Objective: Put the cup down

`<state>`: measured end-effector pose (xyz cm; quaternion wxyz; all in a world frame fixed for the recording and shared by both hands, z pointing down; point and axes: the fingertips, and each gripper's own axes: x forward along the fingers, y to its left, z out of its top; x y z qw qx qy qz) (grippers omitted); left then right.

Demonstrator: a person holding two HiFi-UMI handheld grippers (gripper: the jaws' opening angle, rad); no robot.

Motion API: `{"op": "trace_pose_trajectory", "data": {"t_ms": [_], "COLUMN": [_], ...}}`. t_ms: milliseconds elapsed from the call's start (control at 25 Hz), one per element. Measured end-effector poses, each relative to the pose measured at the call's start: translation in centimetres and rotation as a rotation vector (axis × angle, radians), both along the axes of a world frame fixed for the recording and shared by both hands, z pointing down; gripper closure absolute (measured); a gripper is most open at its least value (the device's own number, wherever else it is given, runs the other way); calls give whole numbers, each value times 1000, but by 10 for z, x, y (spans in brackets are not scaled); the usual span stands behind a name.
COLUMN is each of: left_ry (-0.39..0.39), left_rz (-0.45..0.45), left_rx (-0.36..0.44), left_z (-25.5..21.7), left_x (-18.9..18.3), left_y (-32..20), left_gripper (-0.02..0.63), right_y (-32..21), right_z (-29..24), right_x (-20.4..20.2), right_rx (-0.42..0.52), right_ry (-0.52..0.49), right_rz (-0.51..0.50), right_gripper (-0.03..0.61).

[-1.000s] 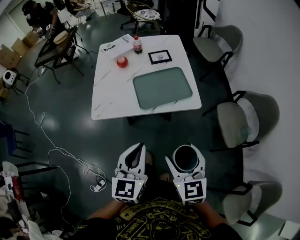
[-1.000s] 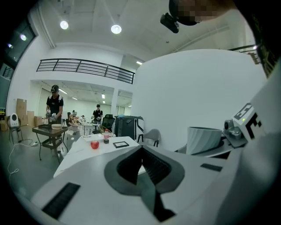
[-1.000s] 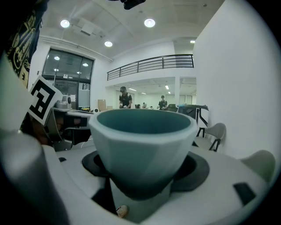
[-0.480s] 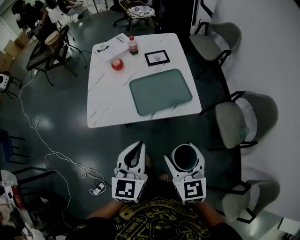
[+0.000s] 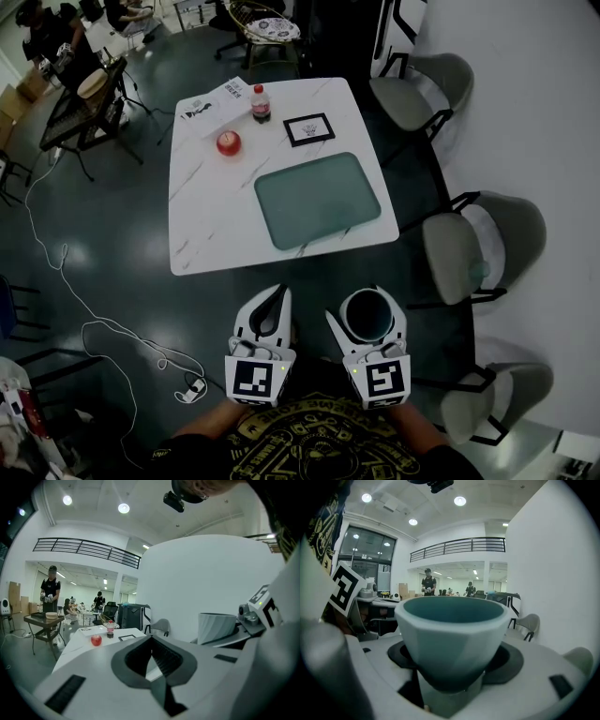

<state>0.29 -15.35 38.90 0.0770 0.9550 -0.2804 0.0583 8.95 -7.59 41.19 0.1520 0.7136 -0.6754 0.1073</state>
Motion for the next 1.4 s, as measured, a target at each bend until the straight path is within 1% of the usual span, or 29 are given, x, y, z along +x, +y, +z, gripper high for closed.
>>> {"op": "trace_pose_trajectory", "data": {"t_ms": [240, 520, 640, 800, 920, 1120, 1400], "left_ry": [-7, -1, -1, -24, -21, -25, -37], "left_rz": [0, 9, 7, 12, 3, -16, -61], "left_rx": [19, 21, 19, -1, 0, -11, -20], "left_z": [-4, -5, -6, -1, 0, 4, 9], "left_x": [-3, -9, -11, -11, -10, -5, 11], "left_y": [-26, -47, -51, -51, -55, -60, -83], "left_gripper": [604, 604, 604, 603, 603, 603, 603], "right_y": [-23, -43, -47, -49, -52, -58, -80], "right_z": [-6, -11, -14, -18, -17, -12, 0], "right_x": [-2, -8, -11, -10, -9, -2, 22], "right_rx": [6, 23, 26, 33, 33, 40, 47], "right_ry": [5, 13, 18, 20, 21, 15, -5], "right_rz": [10, 21, 20, 21, 13, -1, -24], "right_gripper": [215, 215, 215, 215, 215, 215, 215]}}
